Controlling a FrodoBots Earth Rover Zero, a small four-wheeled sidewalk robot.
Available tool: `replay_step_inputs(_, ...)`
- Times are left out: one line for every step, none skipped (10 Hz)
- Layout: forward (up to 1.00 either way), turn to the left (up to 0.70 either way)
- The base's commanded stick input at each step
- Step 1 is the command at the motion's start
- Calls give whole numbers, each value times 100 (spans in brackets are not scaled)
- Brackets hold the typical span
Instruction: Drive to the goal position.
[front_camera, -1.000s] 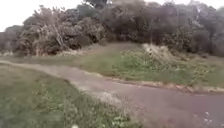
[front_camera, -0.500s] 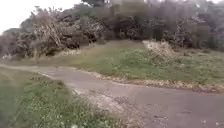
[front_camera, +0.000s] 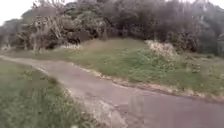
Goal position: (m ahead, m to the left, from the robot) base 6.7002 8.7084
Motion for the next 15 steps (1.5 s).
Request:
replay_step_inputs(70,0)
replay_step_inputs(70,0)
replay_step_inputs(70,0)
replay_step_inputs(70,0)
replay_step_inputs(70,1)
replay_step_inputs(70,4)
replay_step_inputs(70,14)
replay_step_inputs(70,14)
replay_step_inputs(70,14)
replay_step_inputs(70,14)
replay_step_inputs(70,14)
replay_step_inputs(70,14)
replay_step_inputs(70,14)
replay_step_inputs(70,14)
replay_step_inputs(70,14)
